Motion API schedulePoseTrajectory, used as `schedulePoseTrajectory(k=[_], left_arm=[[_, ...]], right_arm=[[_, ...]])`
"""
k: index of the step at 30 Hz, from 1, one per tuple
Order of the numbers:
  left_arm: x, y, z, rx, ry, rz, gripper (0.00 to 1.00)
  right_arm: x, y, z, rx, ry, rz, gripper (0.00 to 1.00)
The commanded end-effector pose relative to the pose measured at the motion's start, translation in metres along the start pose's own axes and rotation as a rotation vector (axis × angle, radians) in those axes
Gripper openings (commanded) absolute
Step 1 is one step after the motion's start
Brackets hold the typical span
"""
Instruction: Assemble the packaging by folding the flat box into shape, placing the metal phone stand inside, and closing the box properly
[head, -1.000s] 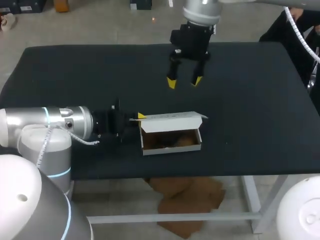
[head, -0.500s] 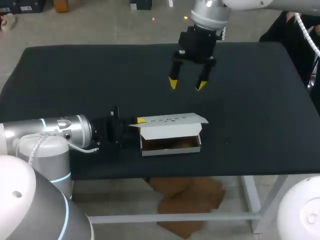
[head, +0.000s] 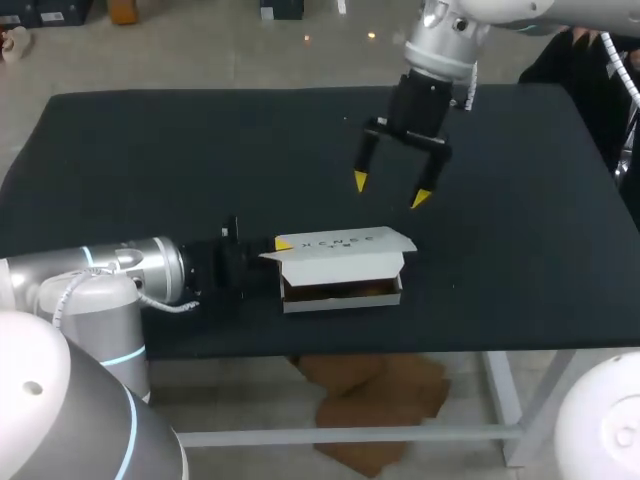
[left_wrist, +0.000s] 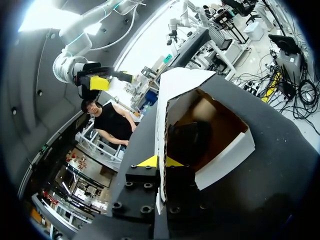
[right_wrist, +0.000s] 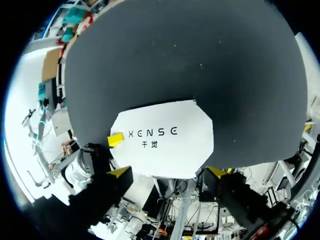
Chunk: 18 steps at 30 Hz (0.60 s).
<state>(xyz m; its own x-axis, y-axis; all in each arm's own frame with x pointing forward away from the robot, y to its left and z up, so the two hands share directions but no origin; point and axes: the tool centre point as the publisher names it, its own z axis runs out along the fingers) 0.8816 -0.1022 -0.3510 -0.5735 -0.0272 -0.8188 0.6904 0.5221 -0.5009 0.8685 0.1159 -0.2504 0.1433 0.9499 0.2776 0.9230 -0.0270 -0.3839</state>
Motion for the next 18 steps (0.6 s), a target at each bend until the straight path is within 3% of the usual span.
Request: schedulePoseTrajectory(k=[1,8,12,18], left_arm=[[0.004,-0.001,0.001,-0.006,-0.009,0.006,0.0],[0.004,-0.002,0.001,-0.013,-0.014,0.019,0.0],[0.005,-0.002,0.001,-0.017,-0.015,0.023,0.0],[0.005,-0.001,0.001,-0.014,-0.016,0.025,0.0]], right_arm=[[-0.007,0.004,0.009,0.045,0.022,0.074,0.74],[-0.017,0.003,0.032,0.082,0.041,0.086,0.65],[-0.024,0.003,0.043,0.09,0.048,0.105,0.71],[-0.029,0.003,0.053,0.063,0.077,0.044,0.68]])
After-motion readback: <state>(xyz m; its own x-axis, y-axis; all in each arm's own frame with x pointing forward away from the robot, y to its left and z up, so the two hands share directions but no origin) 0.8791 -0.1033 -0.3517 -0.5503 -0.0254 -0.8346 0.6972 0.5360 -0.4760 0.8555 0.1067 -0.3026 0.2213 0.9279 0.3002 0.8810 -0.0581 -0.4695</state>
